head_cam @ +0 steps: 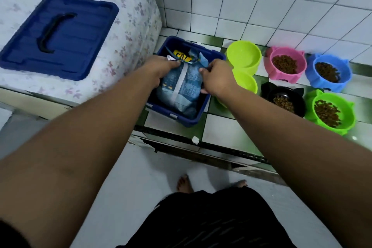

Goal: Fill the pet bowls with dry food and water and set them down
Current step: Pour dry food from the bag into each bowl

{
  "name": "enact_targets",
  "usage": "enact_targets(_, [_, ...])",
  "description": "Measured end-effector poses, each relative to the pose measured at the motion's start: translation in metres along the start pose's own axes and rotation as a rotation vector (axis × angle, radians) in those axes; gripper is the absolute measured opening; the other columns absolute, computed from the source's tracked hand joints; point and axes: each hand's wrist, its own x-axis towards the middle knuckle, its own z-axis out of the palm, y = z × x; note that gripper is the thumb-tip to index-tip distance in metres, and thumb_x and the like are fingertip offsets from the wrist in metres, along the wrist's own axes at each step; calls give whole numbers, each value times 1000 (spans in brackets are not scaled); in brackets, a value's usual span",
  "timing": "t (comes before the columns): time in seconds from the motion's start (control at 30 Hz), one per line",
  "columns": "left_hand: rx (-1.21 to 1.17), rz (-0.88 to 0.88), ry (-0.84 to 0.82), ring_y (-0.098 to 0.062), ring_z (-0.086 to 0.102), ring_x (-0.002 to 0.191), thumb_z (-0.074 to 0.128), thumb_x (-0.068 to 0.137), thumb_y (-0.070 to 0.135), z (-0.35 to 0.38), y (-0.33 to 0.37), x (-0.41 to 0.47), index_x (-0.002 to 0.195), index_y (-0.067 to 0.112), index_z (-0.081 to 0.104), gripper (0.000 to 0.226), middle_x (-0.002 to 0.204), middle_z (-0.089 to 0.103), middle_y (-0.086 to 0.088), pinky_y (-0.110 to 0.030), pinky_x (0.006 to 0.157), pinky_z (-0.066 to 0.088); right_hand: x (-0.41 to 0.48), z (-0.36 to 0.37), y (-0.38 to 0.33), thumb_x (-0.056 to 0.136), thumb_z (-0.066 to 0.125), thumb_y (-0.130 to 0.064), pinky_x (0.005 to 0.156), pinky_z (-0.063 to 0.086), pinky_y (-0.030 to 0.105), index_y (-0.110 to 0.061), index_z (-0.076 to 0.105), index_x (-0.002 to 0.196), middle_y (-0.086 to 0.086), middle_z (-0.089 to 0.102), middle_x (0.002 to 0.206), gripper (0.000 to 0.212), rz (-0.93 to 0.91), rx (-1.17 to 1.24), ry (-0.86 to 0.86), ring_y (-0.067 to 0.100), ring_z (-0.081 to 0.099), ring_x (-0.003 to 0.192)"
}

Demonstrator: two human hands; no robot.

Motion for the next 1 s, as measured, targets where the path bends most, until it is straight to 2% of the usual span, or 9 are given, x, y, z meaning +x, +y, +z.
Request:
enact_targets(0.13, [212,64,73,-30,74,84,87,65,50,8,-4,19,94,5,73,56,91,75,-13,-45,79,63,1,4,1,87,71,-23,90,48,39,-6,48,122,16,51,124,45,-243,-463,197,32,56,108])
enact_targets(0.23, [383,156,103,-31,70,88,81,69,58,11,2,4,93,4,69,61,91,71,-12,-41,75,57,-10,6,5,81,71,-27,95,44,43,-7,52,125,15,48,129,52,-519,-816,345,34,47,115])
enact_targets(0.33, [566,266,141,-26,65,96,73,87,51,9,4,-14,105,9,60,48,103,67,-6,-39,84,55,-18,18,13,87,66,-30,109,38,48,-5,51,135,16,46,144,57,-648,-955,171,37,40,134])
enact_targets(0.47, [777,612,257,-29,48,136,66,93,38,7,-14,-41,148,14,44,64,147,52,-11,-47,110,44,-22,32,18,99,46,-40,125,9,47,-4,16,157,14,10,166,75,-510,-1051,-85,31,6,153])
enact_targets(0.53, [971,741,121,-29,26,153,58,99,30,10,-24,-43,158,16,33,65,164,31,-12,-50,122,30,-17,38,19,99,39,-43,125,3,46,-5,4,158,13,-3,166,79,-427,-1075,-143,30,-4,154])
enact_targets(0.63, [1240,638,-122,-27,-9,159,48,103,34,8,-34,-31,164,18,10,74,172,-1,-9,-55,127,9,-4,45,19,98,37,-49,125,0,45,-5,-7,157,14,-12,166,86,-353,-1161,-220,28,-10,154])
enact_targets(0.87, [1323,514,-191,-28,-14,158,45,103,43,4,-36,-18,164,18,2,79,172,-7,-7,-54,127,5,6,51,18,96,38,-58,125,3,48,-10,-1,159,8,-4,167,89,-325,-1226,-275,23,-3,154])
enact_targets(0.93, [1266,522,-158,-26,-7,159,46,103,40,6,-34,-21,164,18,13,73,172,3,-6,-56,126,13,5,47,17,93,47,-50,124,12,47,-11,13,159,9,10,166,84,-357,-1108,-243,24,8,154])
enact_targets(1.0, [1194,576,-69,-27,18,155,46,102,37,9,-26,-29,153,16,38,56,163,32,-10,-56,116,36,5,42,17,89,54,-39,117,30,45,-12,40,147,10,38,155,65,-428,-936,-149,28,31,145])
